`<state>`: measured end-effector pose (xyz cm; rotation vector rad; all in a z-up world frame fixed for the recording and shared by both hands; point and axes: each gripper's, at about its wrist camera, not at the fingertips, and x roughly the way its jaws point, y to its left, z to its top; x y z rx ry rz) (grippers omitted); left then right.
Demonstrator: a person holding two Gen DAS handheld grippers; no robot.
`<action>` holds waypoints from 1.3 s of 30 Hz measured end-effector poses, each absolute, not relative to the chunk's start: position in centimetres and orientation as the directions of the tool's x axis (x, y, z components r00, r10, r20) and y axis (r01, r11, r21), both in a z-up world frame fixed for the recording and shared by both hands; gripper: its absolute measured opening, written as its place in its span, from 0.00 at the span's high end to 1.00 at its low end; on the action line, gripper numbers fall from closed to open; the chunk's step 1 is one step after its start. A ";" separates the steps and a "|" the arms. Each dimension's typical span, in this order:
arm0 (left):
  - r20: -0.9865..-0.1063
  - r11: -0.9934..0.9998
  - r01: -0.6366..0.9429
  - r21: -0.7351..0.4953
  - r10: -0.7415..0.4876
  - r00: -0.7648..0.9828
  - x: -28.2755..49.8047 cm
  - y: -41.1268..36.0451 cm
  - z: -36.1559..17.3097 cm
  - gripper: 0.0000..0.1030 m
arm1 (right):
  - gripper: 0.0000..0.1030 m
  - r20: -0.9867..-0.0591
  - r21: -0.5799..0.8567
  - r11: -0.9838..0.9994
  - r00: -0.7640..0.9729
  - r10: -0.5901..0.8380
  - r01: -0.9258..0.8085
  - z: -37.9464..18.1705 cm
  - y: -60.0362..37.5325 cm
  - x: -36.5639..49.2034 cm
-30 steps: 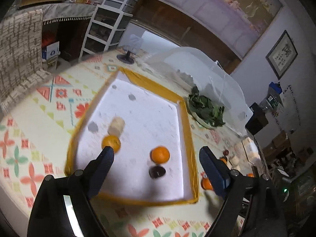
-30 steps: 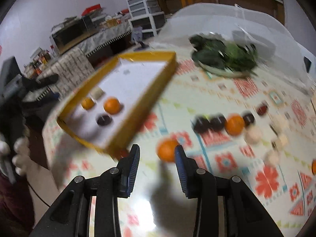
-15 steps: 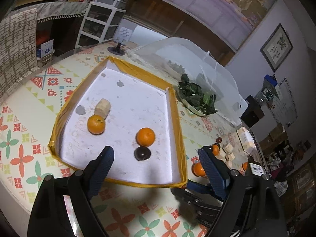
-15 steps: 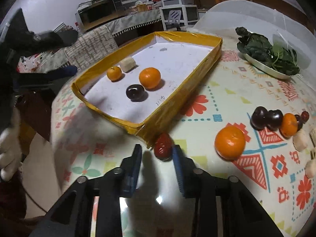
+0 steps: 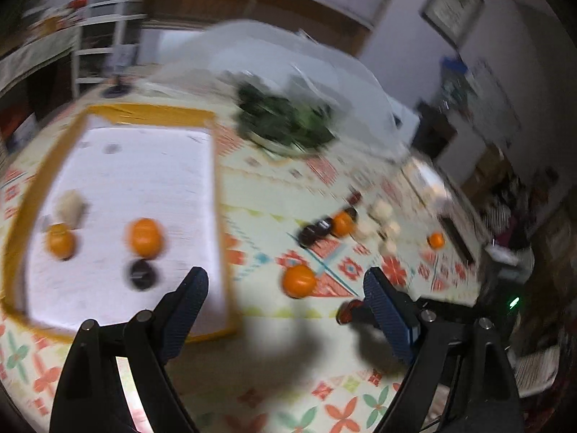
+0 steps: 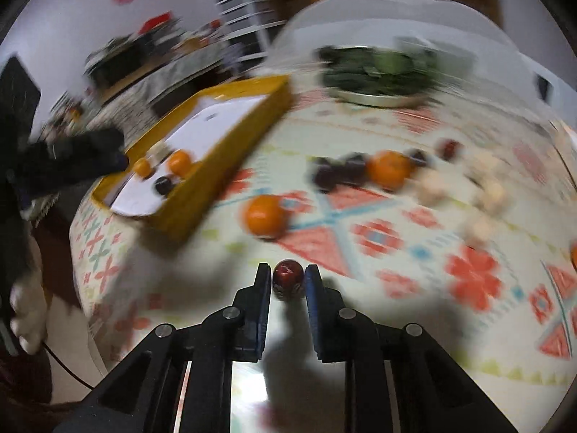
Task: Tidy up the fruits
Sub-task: 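Grasp a red date from the tablecloth with the right tool, then grasp a mandarin orange with the left tool while the right tool holds the red date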
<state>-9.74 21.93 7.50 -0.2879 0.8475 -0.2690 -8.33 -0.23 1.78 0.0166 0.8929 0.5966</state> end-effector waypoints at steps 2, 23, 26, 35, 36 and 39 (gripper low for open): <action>-0.724 0.933 0.156 -0.324 -0.351 0.594 -8.3 19.2 6.3 0.17 | 0.80 -0.721 0.272 0.854 0.494 0.486 -0.444 1.8 -2.2 -8.2; -0.836 0.975 0.206 -0.080 -0.179 0.520 -5.0 14.1 1.2 0.67 | 0.78 -0.712 0.320 0.796 0.424 0.560 -0.514 0.7 -0.2 -7.5; -0.839 0.974 0.198 -0.107 -0.195 0.508 -4.6 14.4 1.0 0.65 | 0.78 -0.731 0.293 0.805 0.421 0.536 -0.517 0.4 1.0 -7.3; -0.835 0.973 0.226 -0.039 -0.156 0.528 -4.9 12.9 0.7 0.68 | 0.92 -0.720 0.324 0.819 0.438 0.538 -0.473 0.2 -0.5 -7.2; -0.832 0.971 0.231 -0.053 -0.171 0.527 -5.0 12.9 0.7 0.68 | 0.92 -0.717 0.326 0.824 0.448 0.535 -0.463 0.3 -1.1 -7.3; -0.825 0.969 0.233 -0.080 -0.195 0.530 -5.6 12.9 0.9 0.68 | 0.92 -0.703 0.328 0.826 0.466 0.538 -0.459 0.7 -2.2 -7.5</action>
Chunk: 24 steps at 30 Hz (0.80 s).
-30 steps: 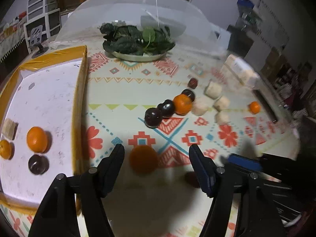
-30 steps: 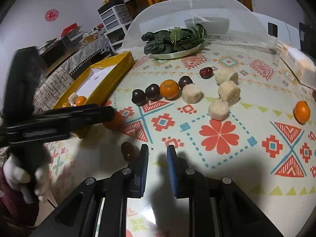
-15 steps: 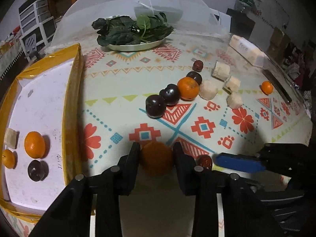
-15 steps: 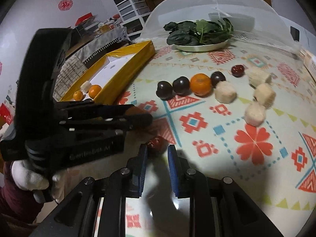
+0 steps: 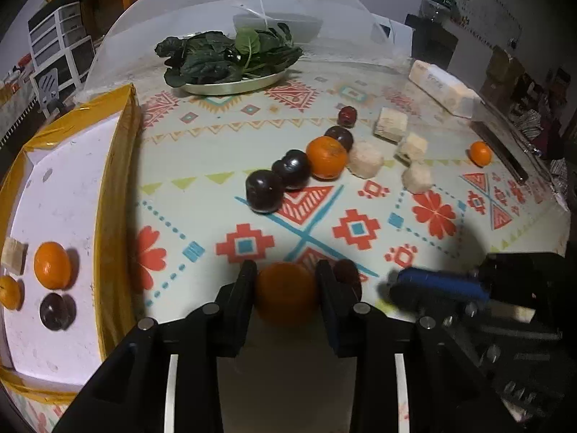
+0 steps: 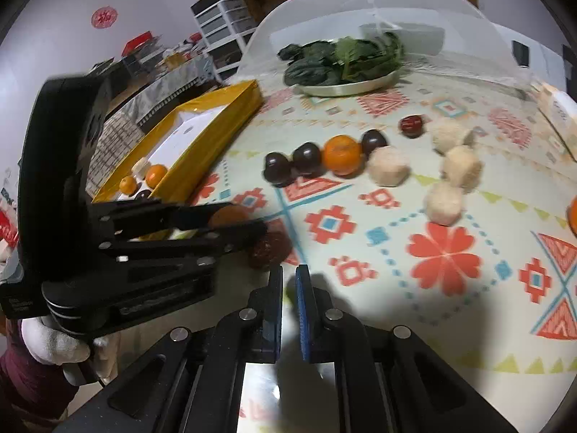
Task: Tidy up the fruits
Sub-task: 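Grasp a mandarin orange with the left tool while the right tool holds the red date, then carry the mandarin and red date over the tray and open both tools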
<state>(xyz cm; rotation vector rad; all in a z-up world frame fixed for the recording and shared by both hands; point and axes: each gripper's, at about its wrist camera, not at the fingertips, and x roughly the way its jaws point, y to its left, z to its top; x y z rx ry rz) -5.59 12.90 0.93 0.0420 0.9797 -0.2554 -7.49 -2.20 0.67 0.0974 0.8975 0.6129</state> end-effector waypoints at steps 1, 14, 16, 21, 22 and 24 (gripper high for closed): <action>-0.821 0.970 0.227 -0.087 -0.199 0.535 -5.9 13.0 1.2 0.68 | 0.92 -0.697 0.335 0.825 0.470 0.542 -0.454 0.8 -2.5 -7.4; -0.735 0.970 0.106 -0.220 -0.236 0.636 -9.7 19.5 5.7 0.68 | 0.56 -0.730 0.279 0.855 0.482 0.484 -0.436 0.7 1.8 -6.0; -0.726 0.970 0.079 -0.230 -0.225 0.650 -9.9 20.9 6.1 0.68 | 0.73 -0.737 0.269 0.861 0.484 0.472 -0.431 0.6 2.1 -5.8; -0.710 0.963 0.011 -0.268 -0.206 0.674 -10.5 24.5 6.3 0.68 | 0.81 -0.755 0.228 0.867 0.482 0.445 -0.443 0.6 2.9 -6.3; -0.707 0.962 0.001 -0.274 -0.202 0.677 -10.7 25.2 6.3 0.68 | 0.81 -0.756 0.222 0.867 0.483 0.442 -0.446 0.6 3.1 -6.5; -0.704 0.961 -0.021 -0.275 -0.186 0.685 -11.1 26.5 6.3 0.68 | 0.81 -0.752 0.212 0.873 0.497 0.434 -0.440 0.5 3.1 -6.9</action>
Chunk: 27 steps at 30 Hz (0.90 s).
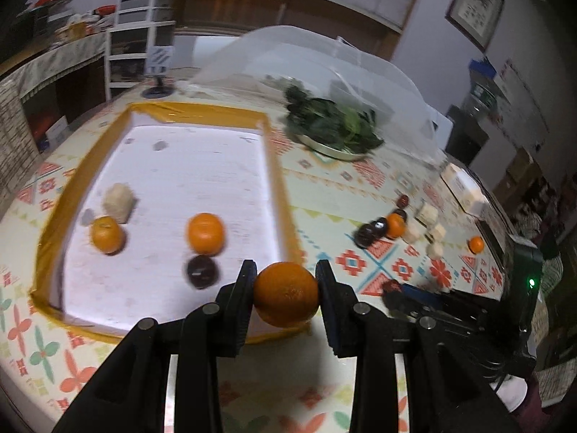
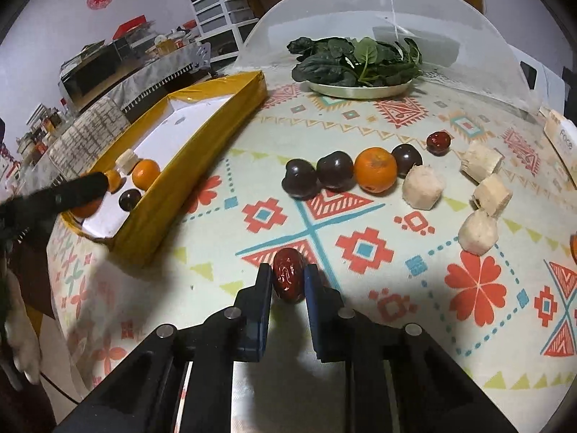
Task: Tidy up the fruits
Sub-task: 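Carry the mandarin and red date over the tray and open both tools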
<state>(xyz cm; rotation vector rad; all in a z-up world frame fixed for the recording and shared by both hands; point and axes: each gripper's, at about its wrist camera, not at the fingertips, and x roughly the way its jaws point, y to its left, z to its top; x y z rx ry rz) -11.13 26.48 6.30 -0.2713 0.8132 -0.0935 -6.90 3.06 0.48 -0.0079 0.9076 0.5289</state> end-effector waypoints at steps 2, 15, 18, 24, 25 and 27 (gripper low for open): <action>-0.704 0.961 -0.037 -0.276 -0.176 0.689 -11.5 27.5 6.3 0.68 | 0.81 -0.746 0.210 0.874 0.506 0.433 -0.438 0.4 2.9 -7.3; -0.708 0.949 -0.096 -0.300 -0.154 0.689 -12.5 31.3 5.2 0.68 | 0.81 -0.758 0.184 0.901 0.527 0.385 -0.393 0.4 3.7 -6.9; -0.715 0.949 -0.109 -0.295 -0.144 0.684 -12.3 31.8 4.9 0.68 | 0.81 -0.762 0.172 0.904 0.529 0.374 -0.391 0.5 4.1 -6.5; -0.734 0.943 -0.151 -0.295 -0.123 0.668 -12.0 33.1 4.1 0.68 | 0.81 -0.751 0.172 0.903 0.541 0.380 -0.395 1.1 4.4 -6.8; -0.736 0.942 -0.157 -0.296 -0.120 0.666 -11.9 33.3 4.0 0.68 | 0.81 -0.743 0.175 0.901 0.547 0.385 -0.396 1.5 4.5 -6.9; -0.743 0.941 -0.171 -0.291 -0.110 0.660 -11.6 33.8 3.8 0.68 | 0.81 -0.724 0.187 0.894 0.557 0.406 -0.408 2.8 4.6 -7.0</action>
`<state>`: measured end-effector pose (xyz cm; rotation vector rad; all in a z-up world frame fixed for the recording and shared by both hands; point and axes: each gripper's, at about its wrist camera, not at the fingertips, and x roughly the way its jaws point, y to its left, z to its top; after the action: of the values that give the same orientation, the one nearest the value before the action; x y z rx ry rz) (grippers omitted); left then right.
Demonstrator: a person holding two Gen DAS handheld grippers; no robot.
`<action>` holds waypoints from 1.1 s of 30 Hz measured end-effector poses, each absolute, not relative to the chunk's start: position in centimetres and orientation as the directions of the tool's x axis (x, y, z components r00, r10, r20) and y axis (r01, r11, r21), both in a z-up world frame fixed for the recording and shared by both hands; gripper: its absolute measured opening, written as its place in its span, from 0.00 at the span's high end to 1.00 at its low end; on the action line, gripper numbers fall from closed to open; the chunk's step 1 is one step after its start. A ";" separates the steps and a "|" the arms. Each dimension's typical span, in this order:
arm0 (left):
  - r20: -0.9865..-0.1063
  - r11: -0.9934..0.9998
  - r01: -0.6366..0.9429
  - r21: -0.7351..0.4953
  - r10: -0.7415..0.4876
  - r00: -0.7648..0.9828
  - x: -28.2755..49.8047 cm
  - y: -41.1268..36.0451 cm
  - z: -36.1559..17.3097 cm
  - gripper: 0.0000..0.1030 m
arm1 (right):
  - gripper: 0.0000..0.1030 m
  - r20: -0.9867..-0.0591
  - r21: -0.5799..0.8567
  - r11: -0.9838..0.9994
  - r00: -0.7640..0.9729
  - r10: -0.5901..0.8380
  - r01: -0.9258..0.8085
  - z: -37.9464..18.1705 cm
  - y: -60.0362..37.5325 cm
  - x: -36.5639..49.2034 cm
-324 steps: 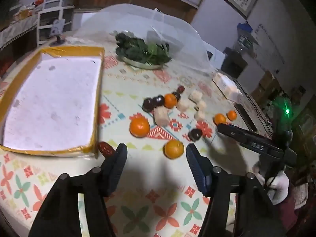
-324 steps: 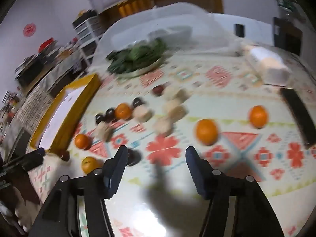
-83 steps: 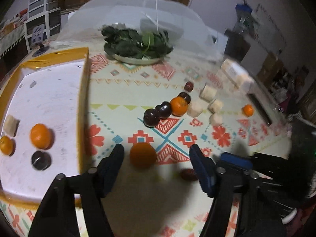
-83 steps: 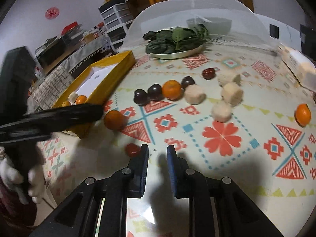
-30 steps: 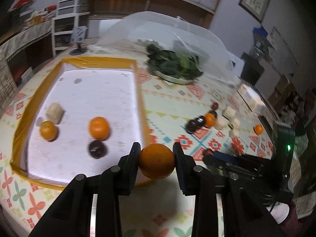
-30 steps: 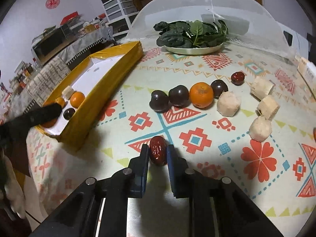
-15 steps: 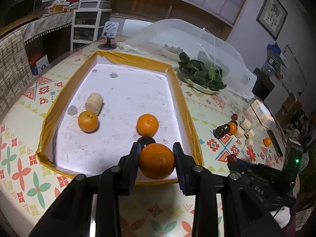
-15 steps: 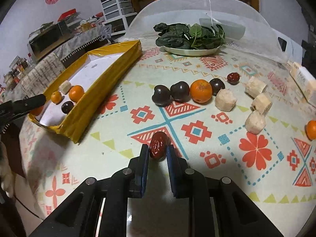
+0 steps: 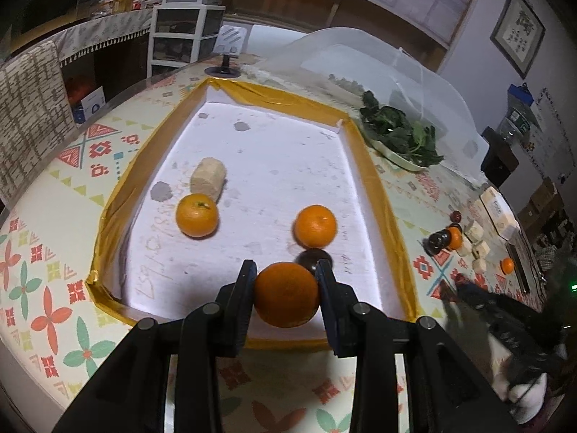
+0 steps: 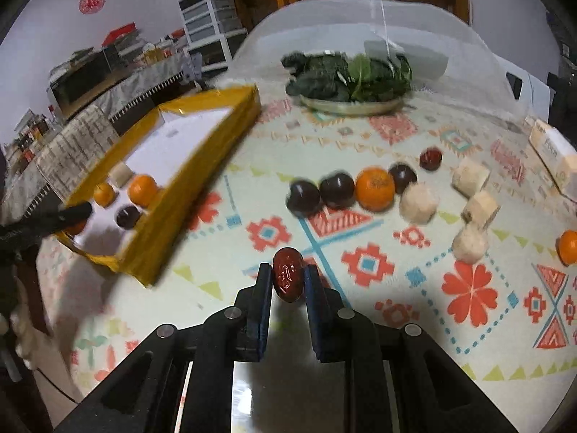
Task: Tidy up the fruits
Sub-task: 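Carry the mandarin and red date over the tray and open both tools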
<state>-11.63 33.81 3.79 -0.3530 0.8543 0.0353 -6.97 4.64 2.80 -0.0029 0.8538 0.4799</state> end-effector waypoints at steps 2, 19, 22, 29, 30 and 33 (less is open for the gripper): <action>-0.749 0.940 -0.181 -0.290 -0.105 0.654 -11.4 34.2 3.6 0.68 | 0.81 -0.705 0.200 0.878 0.558 0.437 -0.435 4.2 5.4 -6.8; -0.764 0.932 -0.199 -0.304 -0.113 0.636 -11.5 35.5 3.5 0.65 | 0.81 -0.733 0.285 0.778 0.396 0.553 -0.560 4.4 19.1 -0.1; -0.751 0.921 -0.203 -0.333 -0.129 0.647 -11.9 36.2 4.0 0.51 | 0.81 -0.751 0.269 0.781 0.385 0.536 -0.563 3.6 20.2 0.9; -0.727 0.877 -0.244 -0.414 -0.157 0.668 -12.5 37.5 4.6 0.22 | 0.81 -0.733 0.291 0.785 0.399 0.550 -0.547 4.0 19.7 1.7; -0.724 0.875 -0.248 -0.416 -0.154 0.672 -12.5 37.5 4.7 0.21 | 0.80 -0.727 0.298 0.783 0.401 0.557 -0.546 4.3 19.5 1.7; -0.703 0.865 -0.241 -0.440 -0.164 0.692 -12.9 37.3 5.3 0.17 | 0.75 -0.711 0.315 0.786 0.417 0.566 -0.532 5.2 18.3 1.7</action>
<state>-12.92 37.33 5.26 -0.5389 0.8162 0.0455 1.74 18.27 5.24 0.0426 0.9089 0.6891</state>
